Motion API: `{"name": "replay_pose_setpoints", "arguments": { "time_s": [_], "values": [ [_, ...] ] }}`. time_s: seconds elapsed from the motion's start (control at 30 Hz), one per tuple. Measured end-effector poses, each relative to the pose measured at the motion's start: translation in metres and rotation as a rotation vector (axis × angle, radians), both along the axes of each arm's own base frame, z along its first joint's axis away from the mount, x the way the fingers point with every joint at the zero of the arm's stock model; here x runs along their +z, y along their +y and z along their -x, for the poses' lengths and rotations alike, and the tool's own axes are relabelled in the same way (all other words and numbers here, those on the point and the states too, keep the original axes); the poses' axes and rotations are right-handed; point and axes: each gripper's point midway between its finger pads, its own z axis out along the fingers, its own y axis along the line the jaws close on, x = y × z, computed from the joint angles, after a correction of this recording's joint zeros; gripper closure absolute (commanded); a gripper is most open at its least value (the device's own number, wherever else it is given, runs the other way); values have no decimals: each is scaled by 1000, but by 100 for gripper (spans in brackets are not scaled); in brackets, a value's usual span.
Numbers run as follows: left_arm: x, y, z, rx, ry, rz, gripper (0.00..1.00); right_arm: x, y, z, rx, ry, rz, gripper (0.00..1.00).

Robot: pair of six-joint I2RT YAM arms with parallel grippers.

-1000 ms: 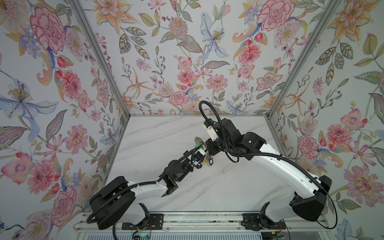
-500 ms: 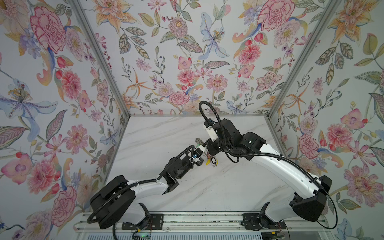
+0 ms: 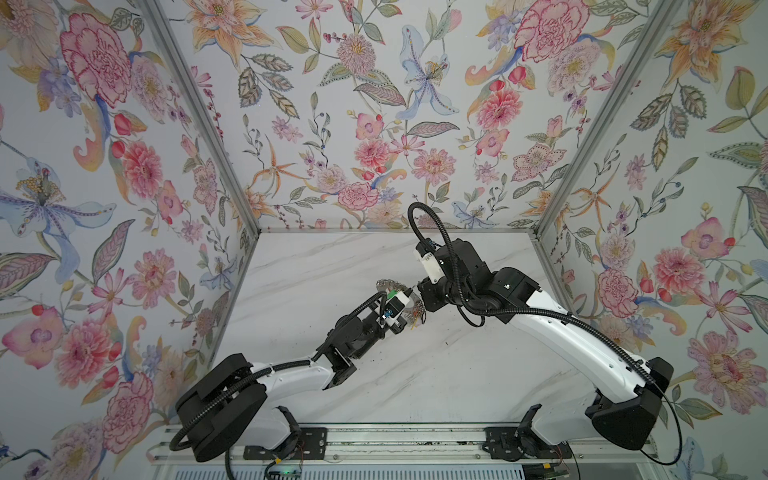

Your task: Remove the keys from the keyring

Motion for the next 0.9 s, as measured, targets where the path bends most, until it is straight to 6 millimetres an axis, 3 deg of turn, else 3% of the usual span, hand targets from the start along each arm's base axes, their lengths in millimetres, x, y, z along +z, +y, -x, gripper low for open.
{"name": "replay_pose_setpoints", "arguments": {
  "time_s": [0.4, 0.63, 0.9],
  "values": [
    [-16, 12, 27, -97, 75, 39, 100, -28, 13, 13, 114, 141, -96, 100],
    [-12, 24, 25, -130, 90, 96, 100, -30, 25, 12, 173, 177, -147, 100],
    [-20, 25, 24, -204, 150, 135, 100, -51, 33, 11, 221, 260, -150, 100]
  ]
}}
